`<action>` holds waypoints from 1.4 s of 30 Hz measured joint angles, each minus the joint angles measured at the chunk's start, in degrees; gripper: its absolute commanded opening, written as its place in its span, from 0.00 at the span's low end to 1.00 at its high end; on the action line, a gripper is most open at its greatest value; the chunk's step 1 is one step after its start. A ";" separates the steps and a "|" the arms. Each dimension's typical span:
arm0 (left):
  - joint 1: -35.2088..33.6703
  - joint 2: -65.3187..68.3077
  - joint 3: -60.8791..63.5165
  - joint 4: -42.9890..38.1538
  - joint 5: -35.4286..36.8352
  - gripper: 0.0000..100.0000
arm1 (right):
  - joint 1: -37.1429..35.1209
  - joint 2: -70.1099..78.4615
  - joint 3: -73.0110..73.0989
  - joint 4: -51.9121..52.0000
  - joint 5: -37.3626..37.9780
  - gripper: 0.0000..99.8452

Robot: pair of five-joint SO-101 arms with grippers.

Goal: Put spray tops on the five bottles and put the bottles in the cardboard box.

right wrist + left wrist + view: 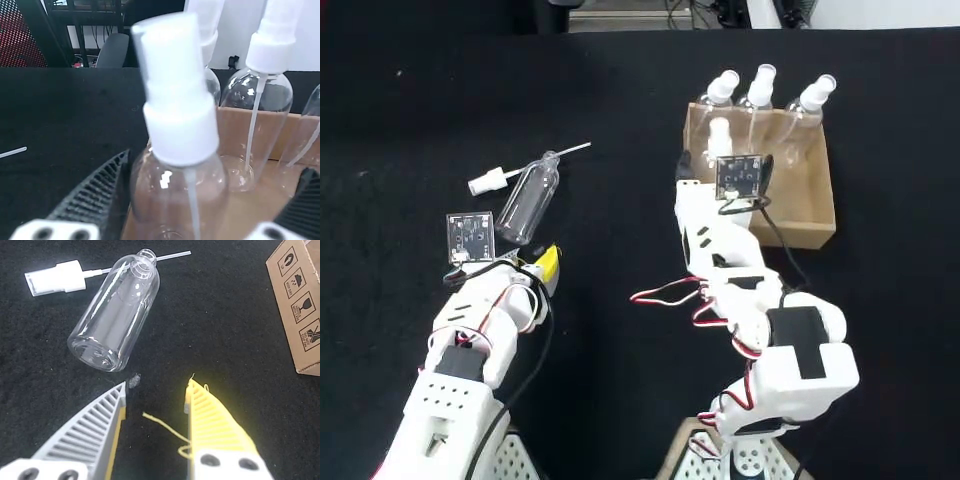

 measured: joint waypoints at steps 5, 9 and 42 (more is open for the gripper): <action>0.00 0.00 0.00 0.00 0.00 0.19 | 1.49 -4.66 4.13 0.00 0.00 0.43; 0.00 0.00 0.00 0.00 0.00 0.19 | 1.23 -8.88 7.12 0.00 0.00 0.43; 0.00 0.00 0.00 0.00 0.00 0.19 | 0.97 -62.51 -7.82 97.76 0.00 0.38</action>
